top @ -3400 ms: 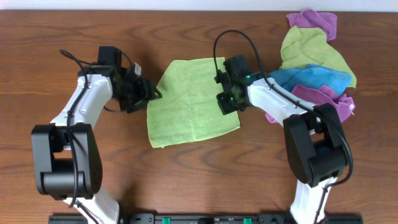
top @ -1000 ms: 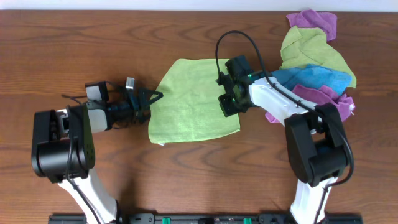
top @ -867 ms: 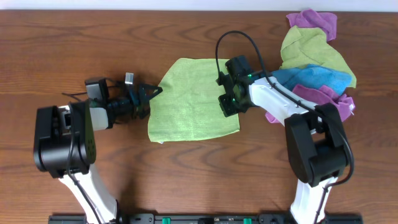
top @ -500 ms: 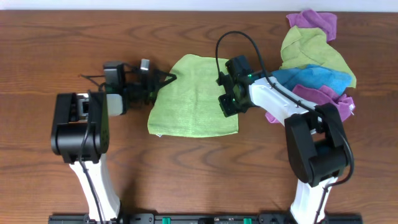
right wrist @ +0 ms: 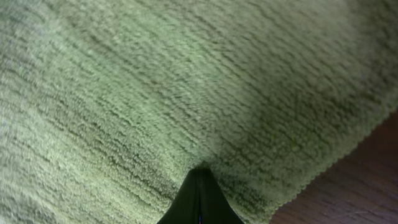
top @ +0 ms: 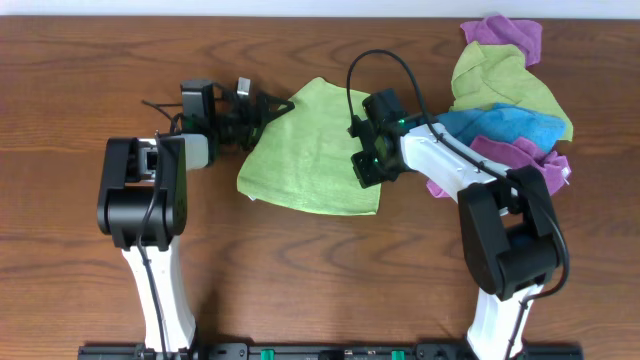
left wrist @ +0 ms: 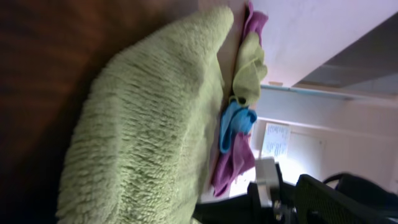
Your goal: Fold the cloth
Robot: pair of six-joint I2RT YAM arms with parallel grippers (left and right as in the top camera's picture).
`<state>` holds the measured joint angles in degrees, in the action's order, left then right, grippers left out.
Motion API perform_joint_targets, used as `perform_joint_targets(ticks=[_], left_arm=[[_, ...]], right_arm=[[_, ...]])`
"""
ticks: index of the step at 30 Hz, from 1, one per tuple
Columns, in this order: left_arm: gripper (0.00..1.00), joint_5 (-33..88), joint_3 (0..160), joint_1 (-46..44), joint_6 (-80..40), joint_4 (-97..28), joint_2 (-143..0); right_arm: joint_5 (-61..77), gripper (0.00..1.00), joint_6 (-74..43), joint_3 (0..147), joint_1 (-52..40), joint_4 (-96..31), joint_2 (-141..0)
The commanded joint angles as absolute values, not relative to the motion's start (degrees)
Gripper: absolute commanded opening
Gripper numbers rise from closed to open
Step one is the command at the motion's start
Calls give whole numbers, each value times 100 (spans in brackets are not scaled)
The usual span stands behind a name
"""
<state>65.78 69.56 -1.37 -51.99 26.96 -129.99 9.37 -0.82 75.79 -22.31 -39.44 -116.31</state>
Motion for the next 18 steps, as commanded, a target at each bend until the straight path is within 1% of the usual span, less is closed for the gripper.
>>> perform_joint_targets(ticks=[1, 4, 10, 18], left_arm=[[95, 5898, 7137, -152, -5301, 2571, -13373], [95, 5898, 7446, -154, -5454, 2674, -13373], [95, 5957, 7717, -152, -5881, 3347, -13373], [95, 6003, 8189, -137, -5878, 3382, -13373]], right_arm=[[926, 1, -36, 7500, -2215, -4040, -11714], [926, 1, -36, 7500, -2215, -4038, -11714], [926, 1, -38, 7500, -2215, -4029, -11714], [923, 2, -38, 7500, -2215, -4029, -11714]])
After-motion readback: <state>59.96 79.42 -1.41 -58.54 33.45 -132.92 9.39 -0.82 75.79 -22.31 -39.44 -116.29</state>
